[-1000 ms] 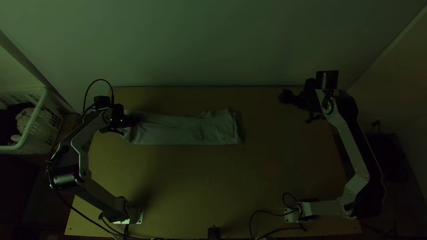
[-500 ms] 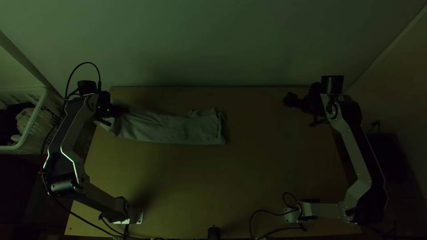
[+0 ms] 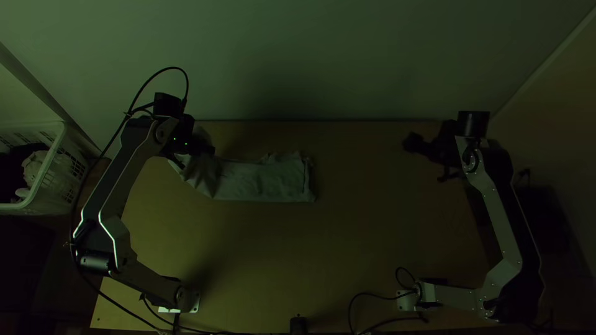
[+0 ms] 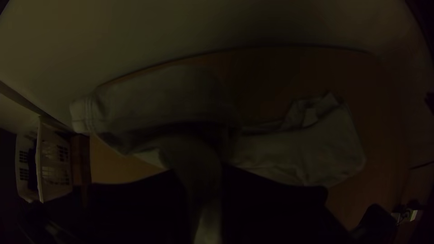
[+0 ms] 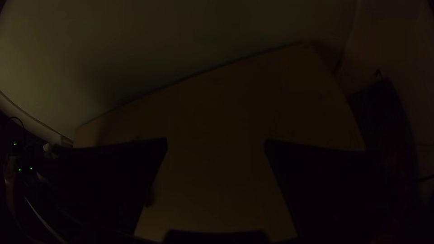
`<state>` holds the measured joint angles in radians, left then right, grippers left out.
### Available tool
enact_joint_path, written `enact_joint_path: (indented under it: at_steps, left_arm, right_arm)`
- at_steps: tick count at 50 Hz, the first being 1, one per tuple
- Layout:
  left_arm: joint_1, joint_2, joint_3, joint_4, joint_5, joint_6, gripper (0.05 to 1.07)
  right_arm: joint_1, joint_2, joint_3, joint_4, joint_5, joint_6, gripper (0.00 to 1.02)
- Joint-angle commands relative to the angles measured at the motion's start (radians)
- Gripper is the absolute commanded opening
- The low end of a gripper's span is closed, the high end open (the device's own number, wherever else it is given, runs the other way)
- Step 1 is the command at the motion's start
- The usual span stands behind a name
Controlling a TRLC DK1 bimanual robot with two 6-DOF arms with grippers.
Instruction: Fold the t-shirt
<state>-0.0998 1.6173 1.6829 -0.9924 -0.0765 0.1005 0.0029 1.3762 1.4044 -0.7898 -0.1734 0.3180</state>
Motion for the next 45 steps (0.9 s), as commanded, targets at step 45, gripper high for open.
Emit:
enact_joint_path:
  at_steps: [45]
  left_arm:
    - [-0.486,0.343,0.311,-0.083,-0.02,-0.364,0.08]
  right_arm:
    - [-0.046,-0.141,-0.18,0.064,-0.005,0.023,0.98]
